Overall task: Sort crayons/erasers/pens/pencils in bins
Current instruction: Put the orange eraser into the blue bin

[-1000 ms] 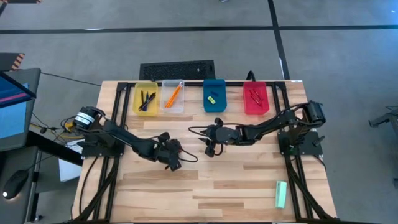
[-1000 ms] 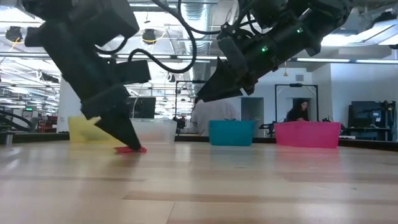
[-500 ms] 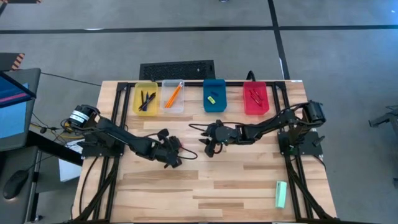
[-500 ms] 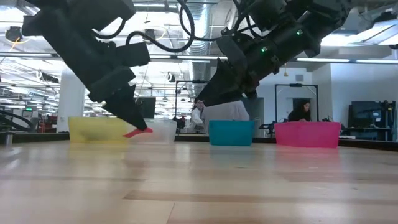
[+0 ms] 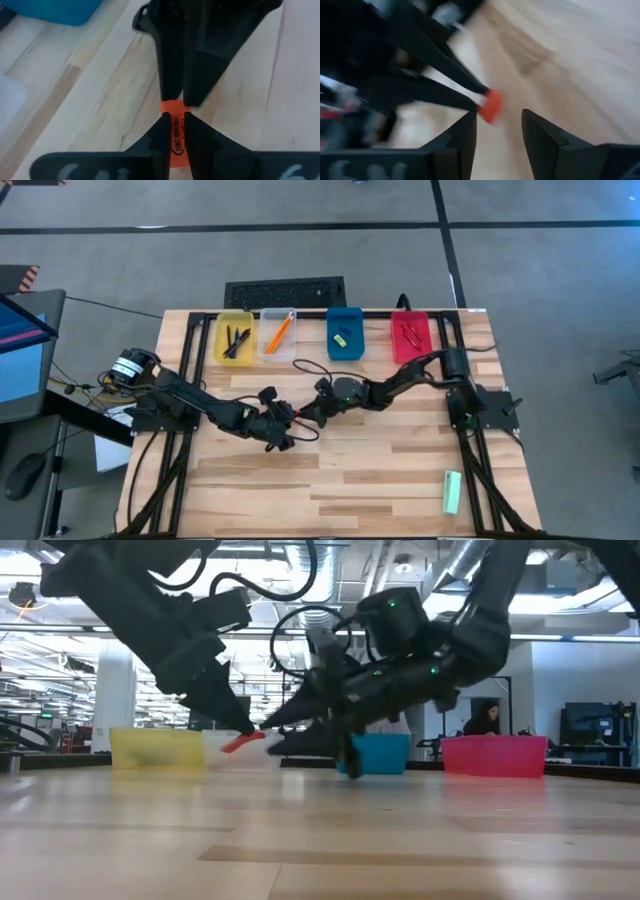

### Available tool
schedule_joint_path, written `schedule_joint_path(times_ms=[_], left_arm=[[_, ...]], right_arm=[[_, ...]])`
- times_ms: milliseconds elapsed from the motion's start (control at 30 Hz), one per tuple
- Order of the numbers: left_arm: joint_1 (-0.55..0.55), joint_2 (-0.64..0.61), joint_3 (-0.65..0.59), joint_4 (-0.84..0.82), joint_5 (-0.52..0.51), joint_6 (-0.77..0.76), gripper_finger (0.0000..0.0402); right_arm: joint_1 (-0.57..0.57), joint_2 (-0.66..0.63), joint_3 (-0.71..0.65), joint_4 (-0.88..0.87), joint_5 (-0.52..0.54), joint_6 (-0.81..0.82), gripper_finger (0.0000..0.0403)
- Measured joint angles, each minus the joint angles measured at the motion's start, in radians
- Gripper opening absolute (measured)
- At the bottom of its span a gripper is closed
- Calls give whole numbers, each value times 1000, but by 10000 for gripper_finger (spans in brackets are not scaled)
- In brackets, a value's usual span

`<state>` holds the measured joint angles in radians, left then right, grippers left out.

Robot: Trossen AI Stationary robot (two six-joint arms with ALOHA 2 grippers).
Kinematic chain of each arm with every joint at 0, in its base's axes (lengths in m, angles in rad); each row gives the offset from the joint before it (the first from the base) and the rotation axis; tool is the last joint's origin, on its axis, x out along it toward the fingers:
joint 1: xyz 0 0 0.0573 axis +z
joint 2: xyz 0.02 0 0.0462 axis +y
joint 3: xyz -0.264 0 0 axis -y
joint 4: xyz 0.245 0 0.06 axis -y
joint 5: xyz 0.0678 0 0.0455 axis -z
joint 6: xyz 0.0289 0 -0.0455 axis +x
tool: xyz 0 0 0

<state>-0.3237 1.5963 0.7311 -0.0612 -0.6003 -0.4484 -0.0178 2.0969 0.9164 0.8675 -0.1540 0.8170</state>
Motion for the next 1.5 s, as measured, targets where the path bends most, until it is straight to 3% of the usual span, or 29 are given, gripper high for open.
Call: schedule_joint_path(times_ms=[100, 367, 767, 933, 1167, 1333, 1500], left_arm=[[-2, 0, -1, -3, -6, 8, 32], [-4, 0, -1, -7, -6, 16, 32], [-36, -2, -1, -108, -47, -41, 3], [-58, -31, -91, -48, -29, -111, 0], [-43, -169, -288, 214, 45, -92, 0], [35, -171, -385, 344, 167, -80, 0], [96, -111, -403, 431, 211, 10, 0]], right_arm=[[-5, 51, 28, 87, -31, 43, 168], [0, 60, 47, 84, -36, 49, 150], [4, 53, 52, -30, -45, -136, 151], [6, 12, 125, -351, -14, -354, 162], [14, -4, 321, -744, 54, -681, 182], [9, -4, 412, -883, 57, -747, 199], [15, -6, 473, -1007, 80, -776, 194]])
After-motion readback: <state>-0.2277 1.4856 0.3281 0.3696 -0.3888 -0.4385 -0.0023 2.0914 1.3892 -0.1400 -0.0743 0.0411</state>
